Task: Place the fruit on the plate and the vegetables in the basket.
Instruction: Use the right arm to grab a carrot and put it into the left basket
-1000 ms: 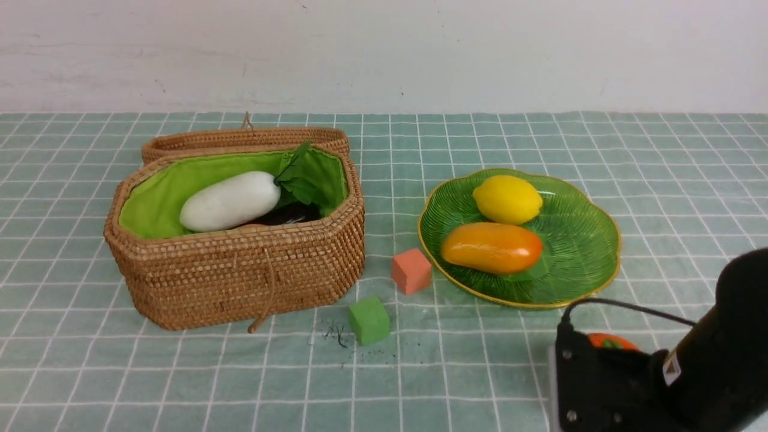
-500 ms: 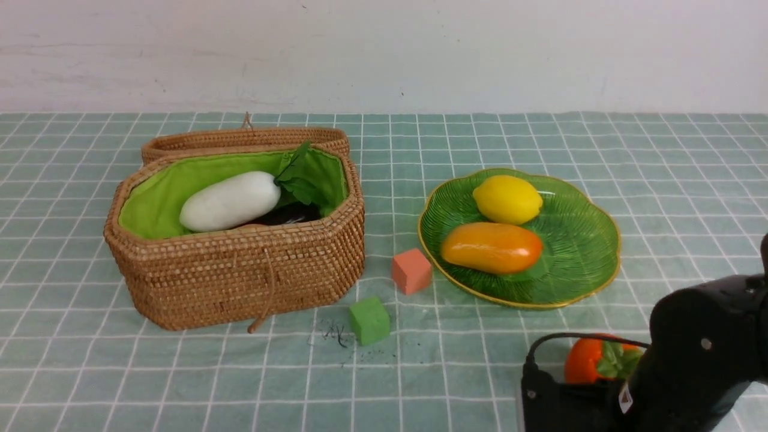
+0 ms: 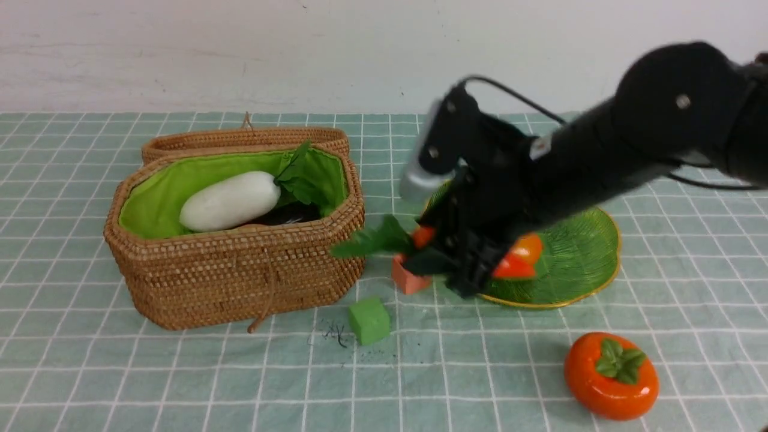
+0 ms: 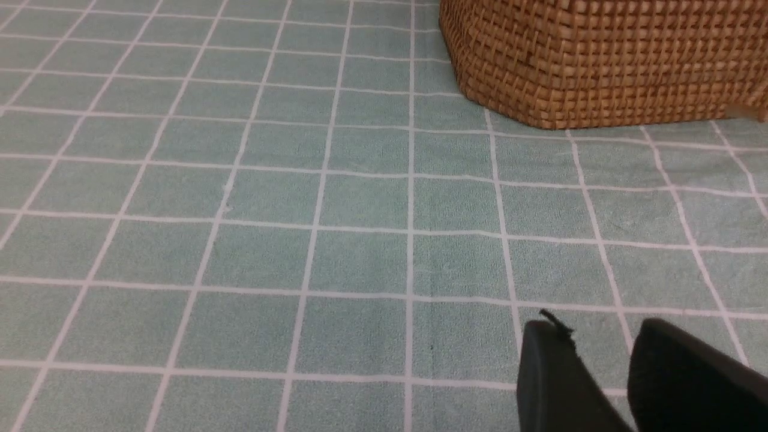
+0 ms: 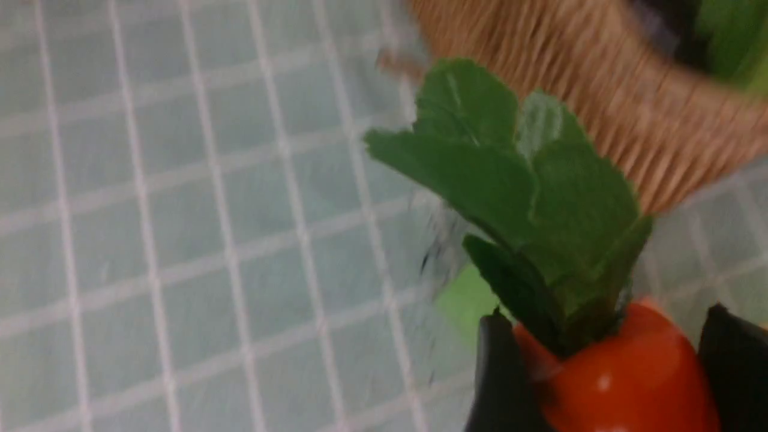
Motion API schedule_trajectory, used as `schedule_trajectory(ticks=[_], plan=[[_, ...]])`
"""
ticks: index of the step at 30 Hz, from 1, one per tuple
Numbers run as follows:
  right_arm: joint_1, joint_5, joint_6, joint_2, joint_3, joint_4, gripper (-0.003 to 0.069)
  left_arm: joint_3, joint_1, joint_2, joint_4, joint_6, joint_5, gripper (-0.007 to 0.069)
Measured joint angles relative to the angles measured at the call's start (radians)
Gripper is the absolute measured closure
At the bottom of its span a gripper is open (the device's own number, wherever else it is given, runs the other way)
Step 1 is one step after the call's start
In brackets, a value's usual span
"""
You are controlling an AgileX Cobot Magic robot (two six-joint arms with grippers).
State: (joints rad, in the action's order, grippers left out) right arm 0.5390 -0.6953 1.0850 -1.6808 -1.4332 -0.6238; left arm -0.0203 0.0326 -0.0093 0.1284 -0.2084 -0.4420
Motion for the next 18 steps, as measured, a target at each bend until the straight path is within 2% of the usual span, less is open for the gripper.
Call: schedule_trajectory(ticks=[1,2,4,6,7,8,12,16,18], plan=[[0.0,0.004,0.007,-0.008,-0.012,-0.013,0.0258,0.0,0.0,0.0,0.0,0.0,0.0,0.0428],[0.0,0.037,0.071,-0.092,-0.122,-0.15,0.0258,0.0,0.0,0.0,0.0,0.0,0.0,0.0425],[0.0,0.054,0.119,-0.154,-0.197,-0.225,0.0258,0.0,0.0,0.0,0.0,0.0,0.0,0.0424],[0.008,0.099,0.226,-0.293,-0.354,-0.423,0.0258,0.0,0.0,0.0,0.0,0.0,0.0,0.0421],[0.009,0.103,0.235,-0.304,-0.365,-0.437,0.0258,0.0,0.0,0.0,0.0,0.0,0.0,0.042],[0.019,0.148,0.305,-0.39,-0.459,-0.542,0.0258,0.0,0.0,0.0,0.0,0.0,0.0,0.0418],[0.045,0.246,0.383,-0.505,-0.572,-0.634,0.0258,0.0,0.0,0.0,0.0,0.0,0.0,0.0414],[0.06,0.259,0.398,-0.528,-0.587,-0.644,0.0256,0.0,0.0,0.0,0.0,0.0,0.0,0.041],[0.06,0.243,0.397,-0.525,-0.592,-0.639,0.0205,0.0,0.0,0.0,0.0,0.0,0.0,0.0407]])
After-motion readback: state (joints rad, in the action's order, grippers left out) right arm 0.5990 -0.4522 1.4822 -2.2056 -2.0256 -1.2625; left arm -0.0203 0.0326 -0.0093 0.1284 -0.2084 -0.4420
